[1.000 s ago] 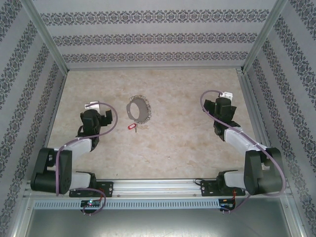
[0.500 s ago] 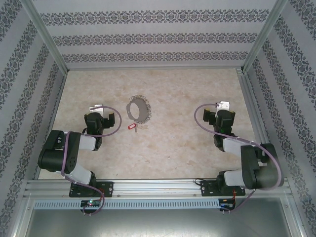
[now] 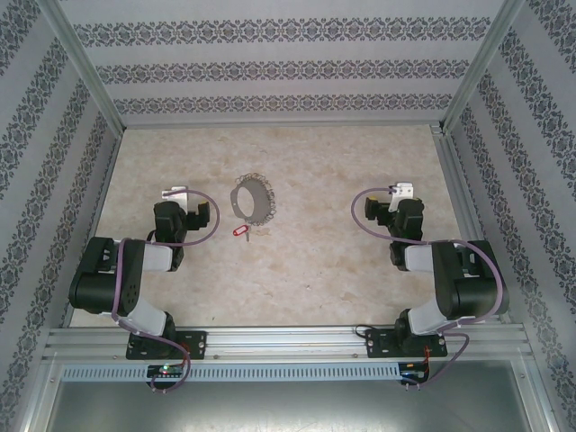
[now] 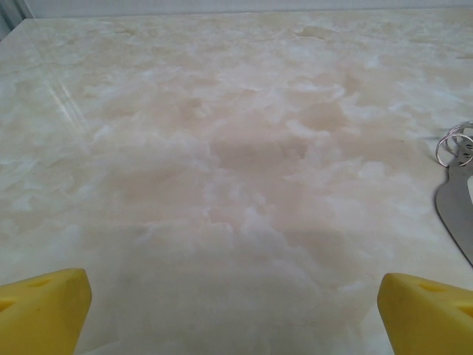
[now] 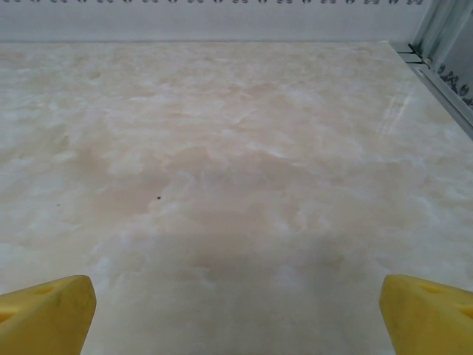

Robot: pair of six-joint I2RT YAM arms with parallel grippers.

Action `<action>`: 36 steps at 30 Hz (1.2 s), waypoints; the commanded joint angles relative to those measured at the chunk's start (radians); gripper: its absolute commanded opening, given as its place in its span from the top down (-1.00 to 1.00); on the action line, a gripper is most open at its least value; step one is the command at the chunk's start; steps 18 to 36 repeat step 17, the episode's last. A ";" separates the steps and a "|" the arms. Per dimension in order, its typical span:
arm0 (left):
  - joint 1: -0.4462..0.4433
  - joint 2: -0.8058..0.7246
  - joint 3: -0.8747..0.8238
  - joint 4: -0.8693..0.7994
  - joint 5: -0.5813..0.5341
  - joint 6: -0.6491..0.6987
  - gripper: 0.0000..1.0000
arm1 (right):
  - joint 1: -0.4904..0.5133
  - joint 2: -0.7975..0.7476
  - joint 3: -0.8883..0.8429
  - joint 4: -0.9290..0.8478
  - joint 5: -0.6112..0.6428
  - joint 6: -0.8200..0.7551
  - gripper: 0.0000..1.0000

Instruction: Put the keys on the keyring

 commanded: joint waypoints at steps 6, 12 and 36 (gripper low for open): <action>0.014 0.007 0.018 0.014 0.023 0.013 -0.99 | 0.008 -0.006 0.017 0.033 0.013 -0.001 -0.96; 0.016 0.009 0.019 0.012 0.025 0.011 -0.99 | -0.004 0.000 0.027 0.019 -0.014 0.007 -0.96; 0.015 0.010 0.018 0.013 0.025 0.013 -0.99 | -0.005 -0.002 0.020 0.027 -0.016 0.005 -0.96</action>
